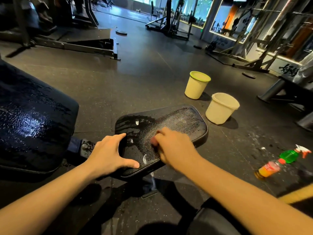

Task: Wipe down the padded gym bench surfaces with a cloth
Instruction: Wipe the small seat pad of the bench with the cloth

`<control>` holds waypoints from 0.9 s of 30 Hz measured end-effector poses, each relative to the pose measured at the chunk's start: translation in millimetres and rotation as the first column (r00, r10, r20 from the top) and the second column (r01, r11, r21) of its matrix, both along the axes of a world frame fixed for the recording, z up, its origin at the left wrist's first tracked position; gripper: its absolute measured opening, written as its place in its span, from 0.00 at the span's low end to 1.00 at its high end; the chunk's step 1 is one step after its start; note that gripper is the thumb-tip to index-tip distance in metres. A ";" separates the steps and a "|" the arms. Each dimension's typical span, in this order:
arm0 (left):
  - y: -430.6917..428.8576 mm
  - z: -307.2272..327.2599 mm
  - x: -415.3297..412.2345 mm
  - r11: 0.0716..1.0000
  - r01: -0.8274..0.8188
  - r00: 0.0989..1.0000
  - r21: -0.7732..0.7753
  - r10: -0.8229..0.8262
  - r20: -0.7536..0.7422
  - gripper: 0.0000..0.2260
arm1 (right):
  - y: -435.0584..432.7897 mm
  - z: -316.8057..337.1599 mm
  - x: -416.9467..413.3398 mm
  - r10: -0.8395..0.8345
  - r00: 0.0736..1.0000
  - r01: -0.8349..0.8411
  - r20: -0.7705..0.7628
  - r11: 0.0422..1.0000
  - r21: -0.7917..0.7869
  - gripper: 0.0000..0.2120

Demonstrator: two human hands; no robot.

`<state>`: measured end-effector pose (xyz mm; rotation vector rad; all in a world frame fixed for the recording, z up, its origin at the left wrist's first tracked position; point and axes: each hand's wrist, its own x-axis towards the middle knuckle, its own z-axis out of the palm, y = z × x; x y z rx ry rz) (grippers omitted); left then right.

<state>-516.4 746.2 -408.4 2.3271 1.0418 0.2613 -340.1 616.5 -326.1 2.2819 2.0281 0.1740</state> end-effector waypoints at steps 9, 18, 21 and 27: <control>6.9 -3.3 -13.1 0.995 0.056 0.998 -0.081 -0.055 0.014 0.71 | 68.6 -16.0 2.3 -0.263 0.965 0.263 -0.015 0.956 0.131 0.15; -1.8 -13.6 -22.8 0.999 -0.019 0.998 -0.048 0.022 0.054 0.66 | 46.9 18.7 58.1 -0.294 0.949 0.276 0.118 0.950 0.146 0.09; -4.0 -16.3 -23.3 0.997 -0.042 0.996 -0.069 0.047 0.071 0.64 | 68.6 1.3 32.3 -0.305 0.950 0.288 0.067 0.939 0.188 0.11; 0.1 -18.9 -33.3 0.992 0.022 0.998 -0.125 -0.013 0.069 0.62 | 24.3 -16.9 -38.3 0.275 0.961 -0.276 -0.032 0.948 -0.160 0.14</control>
